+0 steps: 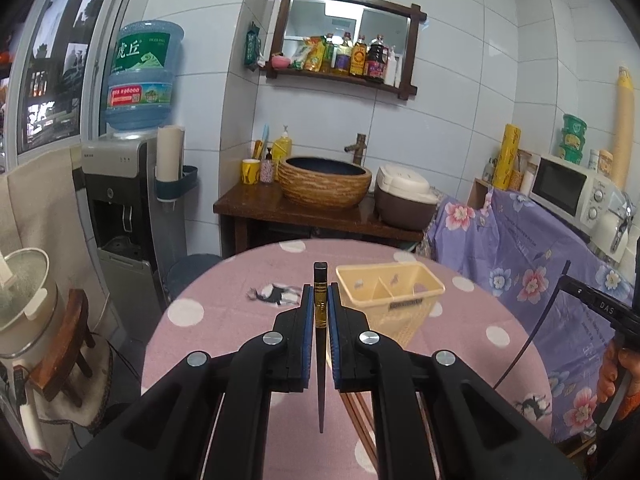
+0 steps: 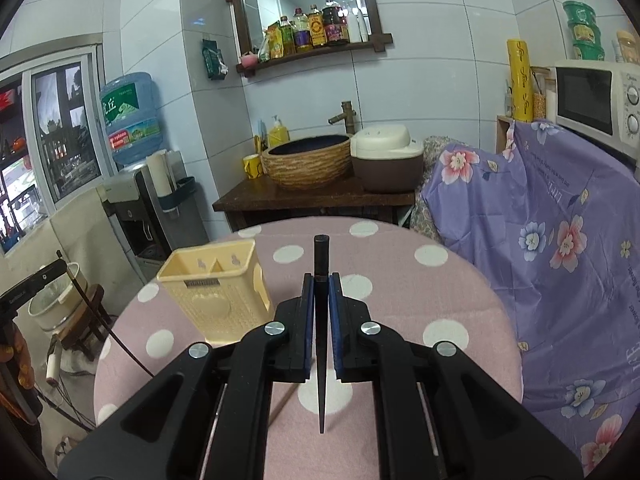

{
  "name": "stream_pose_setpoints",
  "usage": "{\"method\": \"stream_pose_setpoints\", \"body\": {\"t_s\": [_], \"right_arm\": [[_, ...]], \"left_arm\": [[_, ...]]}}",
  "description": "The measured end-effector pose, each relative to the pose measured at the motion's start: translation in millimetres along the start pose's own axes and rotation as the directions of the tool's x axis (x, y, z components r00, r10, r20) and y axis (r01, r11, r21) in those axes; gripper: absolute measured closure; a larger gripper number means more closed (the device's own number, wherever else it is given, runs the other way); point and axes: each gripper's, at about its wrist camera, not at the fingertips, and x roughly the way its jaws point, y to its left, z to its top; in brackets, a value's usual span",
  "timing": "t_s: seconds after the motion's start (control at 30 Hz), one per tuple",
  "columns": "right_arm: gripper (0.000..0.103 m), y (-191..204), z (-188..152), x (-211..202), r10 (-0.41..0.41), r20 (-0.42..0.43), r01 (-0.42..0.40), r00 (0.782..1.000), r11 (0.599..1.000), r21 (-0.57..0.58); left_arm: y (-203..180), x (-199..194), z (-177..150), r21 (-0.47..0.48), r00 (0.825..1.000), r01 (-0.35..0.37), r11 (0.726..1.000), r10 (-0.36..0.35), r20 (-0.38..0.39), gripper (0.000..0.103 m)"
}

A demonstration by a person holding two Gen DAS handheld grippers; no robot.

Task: Organize utensils
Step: 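Lift both held black chopsticks and lower them into the cream utensil holder, then open both grippers to release the chopsticks into the holder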

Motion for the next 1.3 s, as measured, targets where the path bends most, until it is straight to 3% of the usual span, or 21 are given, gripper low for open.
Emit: {"method": "stream_pose_setpoints", "body": {"t_s": [0.2,0.33,0.5,0.67,0.97,1.2,1.3], "right_arm": [[0.095,34,70,-2,0.042,0.068,-0.04,0.997,0.999,-0.02],[0.095,66,123,-10,0.059,0.146,-0.054,0.988,0.998,-0.034],[0.095,95,156,-1,0.061,0.204,-0.06,0.977,0.998,-0.014],[0.095,109,139,37,0.041,0.193,-0.041,0.98,0.999,-0.004],[0.095,104,70,116,0.028,0.042,-0.029,0.999,0.999,0.034],[0.095,96,47,132,0.012,0.019,-0.013,1.0,0.999,0.051],[0.095,95,47,133,0.015,0.017,-0.016,1.0,0.999,0.046]], "left_arm": [[-7,2,69,-0.005,0.998,-0.001,1.0,0.001,0.055,0.095],[-19,1,117,-0.026,0.994,0.039,0.999,-0.037,0.099,0.095],[-41,19,142,-0.039,0.991,0.059,0.997,-0.054,0.12,0.095],[-56,60,118,-0.025,0.996,0.042,0.999,-0.04,0.081,0.095],[-47,112,52,-0.026,0.999,0.001,1.0,-0.002,-0.043,0.095],[-38,129,30,-0.036,0.996,-0.006,0.999,0.003,-0.094,0.095],[-37,129,29,-0.033,0.996,-0.016,0.999,0.013,-0.083,0.095]]}}
